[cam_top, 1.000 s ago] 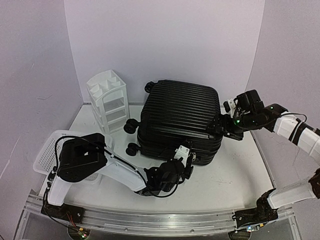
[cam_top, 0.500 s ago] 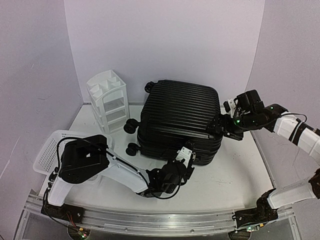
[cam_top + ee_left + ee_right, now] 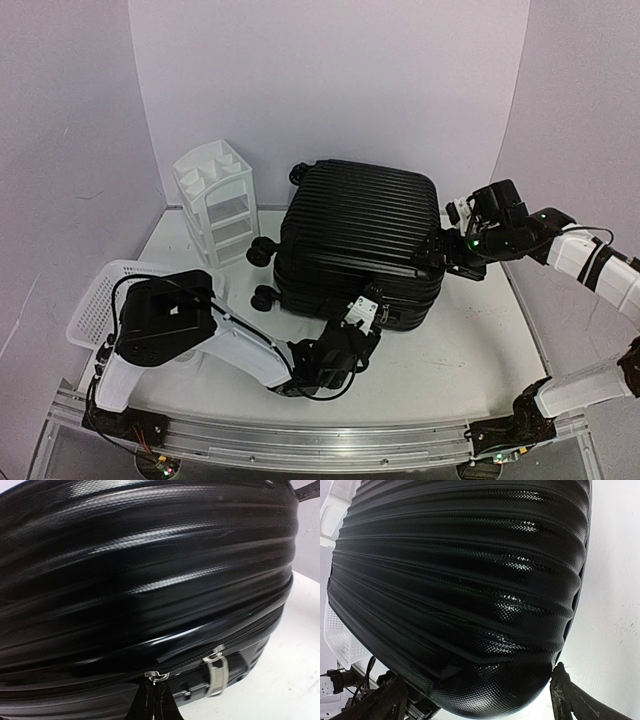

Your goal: Open, take out, and arrange the luggage

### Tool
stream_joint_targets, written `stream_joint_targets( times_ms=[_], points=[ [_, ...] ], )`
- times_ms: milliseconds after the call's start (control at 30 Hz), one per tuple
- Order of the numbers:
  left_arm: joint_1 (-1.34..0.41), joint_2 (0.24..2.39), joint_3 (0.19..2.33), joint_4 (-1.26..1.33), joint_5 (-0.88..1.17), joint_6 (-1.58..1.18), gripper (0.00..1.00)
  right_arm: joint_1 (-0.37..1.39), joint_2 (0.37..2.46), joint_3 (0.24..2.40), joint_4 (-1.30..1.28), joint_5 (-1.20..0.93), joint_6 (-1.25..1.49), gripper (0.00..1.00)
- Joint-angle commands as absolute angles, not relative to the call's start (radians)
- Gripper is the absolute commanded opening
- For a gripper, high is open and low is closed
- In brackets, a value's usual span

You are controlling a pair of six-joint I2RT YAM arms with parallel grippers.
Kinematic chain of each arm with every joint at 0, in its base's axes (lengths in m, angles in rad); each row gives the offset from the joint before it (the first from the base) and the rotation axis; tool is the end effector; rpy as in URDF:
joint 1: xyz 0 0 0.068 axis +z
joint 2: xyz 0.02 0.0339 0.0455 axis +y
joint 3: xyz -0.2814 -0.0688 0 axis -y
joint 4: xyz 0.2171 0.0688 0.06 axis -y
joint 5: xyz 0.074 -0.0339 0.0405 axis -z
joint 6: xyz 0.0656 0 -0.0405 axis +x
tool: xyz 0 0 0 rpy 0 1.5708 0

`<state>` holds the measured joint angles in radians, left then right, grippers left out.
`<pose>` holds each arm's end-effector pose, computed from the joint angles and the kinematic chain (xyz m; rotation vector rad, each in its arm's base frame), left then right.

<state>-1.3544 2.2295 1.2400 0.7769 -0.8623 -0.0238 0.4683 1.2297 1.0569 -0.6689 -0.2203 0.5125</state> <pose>0.1508 -0.4539 0.1629 0.5228 1.6334 -0.2543 0.2095 0.1220 0.2975 -0.0504 2.5117 0.6960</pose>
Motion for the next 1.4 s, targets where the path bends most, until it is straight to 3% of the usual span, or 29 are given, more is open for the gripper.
stream_joint_targets(
  times_ms=[0,667,967,1200,1367],
  points=[
    [-1.329,2.113,1.17,0.817,-0.981,-0.009,0.0,0.476,1.221,1.067,-0.637,-0.199,0.488,0.98],
    [-1.049,1.548,0.71,0.341,-0.631,-0.354,0.0,0.484,1.231,1.212,-0.895,0.083,0.228,0.98],
    [-0.99,1.501,0.715,0.311,-0.391,-0.3,0.0,0.695,1.392,1.437,-0.942,0.152,0.12,0.98],
    [-0.991,1.296,0.678,0.228,-0.188,-0.218,0.59,0.83,1.557,1.591,-0.939,0.077,0.13,0.98],
    [-0.982,1.116,0.773,0.021,-0.066,-0.156,0.78,0.851,1.583,1.543,-0.912,0.063,0.128,0.98]
  ],
)
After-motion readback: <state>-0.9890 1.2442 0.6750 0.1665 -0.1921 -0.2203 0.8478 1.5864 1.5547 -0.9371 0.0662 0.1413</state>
